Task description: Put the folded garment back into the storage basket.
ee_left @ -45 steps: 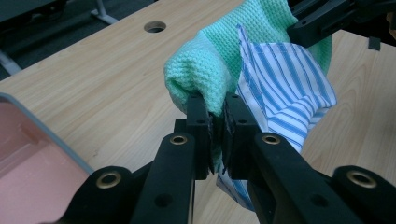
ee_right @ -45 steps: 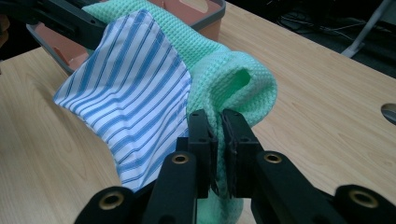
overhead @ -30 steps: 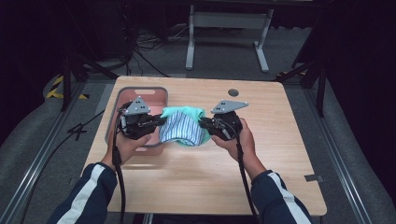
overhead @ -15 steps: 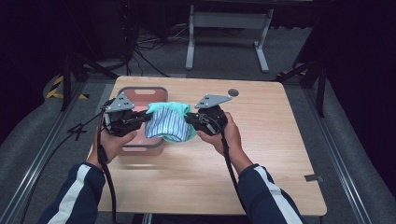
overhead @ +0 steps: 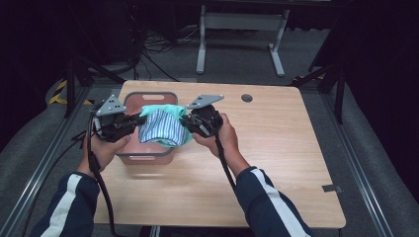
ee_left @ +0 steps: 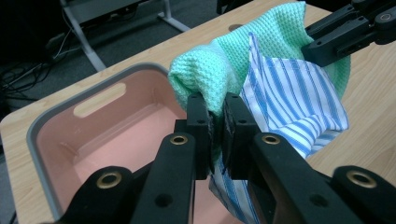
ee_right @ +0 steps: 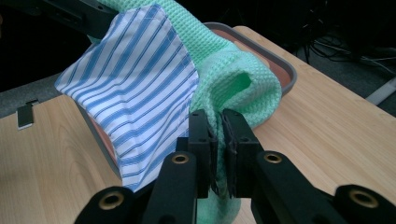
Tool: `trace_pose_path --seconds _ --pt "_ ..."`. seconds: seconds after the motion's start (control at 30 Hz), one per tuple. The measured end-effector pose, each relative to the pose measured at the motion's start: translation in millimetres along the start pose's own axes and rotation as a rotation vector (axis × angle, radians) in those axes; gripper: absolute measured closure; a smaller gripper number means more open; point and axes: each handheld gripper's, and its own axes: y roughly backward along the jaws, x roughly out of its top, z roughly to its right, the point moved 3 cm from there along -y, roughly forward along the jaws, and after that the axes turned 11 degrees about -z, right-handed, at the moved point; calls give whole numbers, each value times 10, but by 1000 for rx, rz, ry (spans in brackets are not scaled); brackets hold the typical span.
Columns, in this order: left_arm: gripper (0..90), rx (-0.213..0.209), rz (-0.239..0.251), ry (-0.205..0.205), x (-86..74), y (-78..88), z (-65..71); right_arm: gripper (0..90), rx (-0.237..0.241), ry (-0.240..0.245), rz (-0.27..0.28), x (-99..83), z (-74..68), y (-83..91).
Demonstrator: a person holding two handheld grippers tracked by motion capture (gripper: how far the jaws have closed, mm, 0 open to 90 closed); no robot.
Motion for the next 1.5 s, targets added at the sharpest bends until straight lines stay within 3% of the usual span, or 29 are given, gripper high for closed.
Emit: trace_pose_path --seconds 0.4,0.7,0.97,1.5 --pt "830 44 -18 44 -198 84 -255 830 20 27 -25 242 -171 -325" --pt "830 73 -37 75 -357 43 -369 830 39 46 -58 334 -317 -577" --pt "829 83 -58 88 -427 -38 -397 830 46 35 -77 319 -296 -732" --pt "828 113 -137 66 -508 -291 -449 824 62 20 -135 228 -237 -985"
